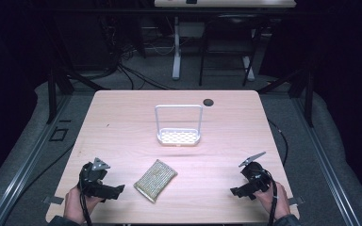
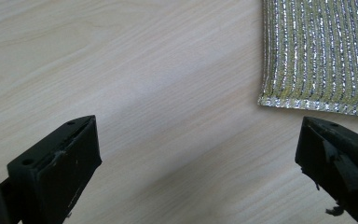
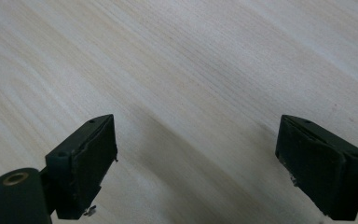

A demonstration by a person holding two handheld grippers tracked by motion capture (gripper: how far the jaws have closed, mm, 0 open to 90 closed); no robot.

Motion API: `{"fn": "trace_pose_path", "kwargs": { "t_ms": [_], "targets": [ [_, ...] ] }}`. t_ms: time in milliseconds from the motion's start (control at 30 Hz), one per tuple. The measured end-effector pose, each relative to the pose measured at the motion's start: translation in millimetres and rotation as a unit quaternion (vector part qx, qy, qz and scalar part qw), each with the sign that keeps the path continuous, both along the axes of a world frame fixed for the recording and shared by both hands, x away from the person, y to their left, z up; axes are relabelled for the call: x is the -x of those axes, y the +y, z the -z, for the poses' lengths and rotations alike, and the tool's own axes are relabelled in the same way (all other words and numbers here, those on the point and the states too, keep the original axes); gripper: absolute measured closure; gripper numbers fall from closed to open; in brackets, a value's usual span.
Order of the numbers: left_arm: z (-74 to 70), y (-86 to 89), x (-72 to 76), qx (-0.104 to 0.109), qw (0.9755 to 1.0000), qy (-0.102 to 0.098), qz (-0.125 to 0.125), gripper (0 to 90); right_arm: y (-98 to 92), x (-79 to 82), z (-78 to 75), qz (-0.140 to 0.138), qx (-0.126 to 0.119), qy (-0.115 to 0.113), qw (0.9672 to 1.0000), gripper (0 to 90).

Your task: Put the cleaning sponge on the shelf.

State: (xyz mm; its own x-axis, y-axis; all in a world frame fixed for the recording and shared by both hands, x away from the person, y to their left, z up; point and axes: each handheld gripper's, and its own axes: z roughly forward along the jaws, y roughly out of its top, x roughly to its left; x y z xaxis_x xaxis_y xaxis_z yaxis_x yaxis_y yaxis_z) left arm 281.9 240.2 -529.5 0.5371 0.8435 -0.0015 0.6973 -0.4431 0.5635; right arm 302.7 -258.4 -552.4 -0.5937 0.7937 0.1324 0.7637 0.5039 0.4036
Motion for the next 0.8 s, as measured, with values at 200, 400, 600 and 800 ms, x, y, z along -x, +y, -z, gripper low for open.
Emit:
{"fn": "trace_pose_path", "kwargs": {
  "t_ms": [200,400,600,800],
  "targets": [
    [-0.6,-0.7,1.7,0.003,1.0,-0.007,0.0,0.0,3.8,1.2,0.0,-0.02,0.009,-0.003,0.9998,12.1],
    [-1.6,-2.2,-0.1,0.008,0.9999,-0.007,-0.003,0.0,5.2,2.2,1.6,-0.026,0.014,-0.001,0.9996,12.1],
    [-1.4,-12.0,-3.3,0.005,1.0,-0.005,0.006,0.0,3.3,2.6,1.8,-0.022,0.006,0.004,0.9997,12.0],
    [-3.3,-18.9,-2.8,0.002,0.9998,-0.008,0.018,0.0,4.9,3.2,2.1,-0.029,0.011,0.004,0.9995,12.1]
  ]
}}
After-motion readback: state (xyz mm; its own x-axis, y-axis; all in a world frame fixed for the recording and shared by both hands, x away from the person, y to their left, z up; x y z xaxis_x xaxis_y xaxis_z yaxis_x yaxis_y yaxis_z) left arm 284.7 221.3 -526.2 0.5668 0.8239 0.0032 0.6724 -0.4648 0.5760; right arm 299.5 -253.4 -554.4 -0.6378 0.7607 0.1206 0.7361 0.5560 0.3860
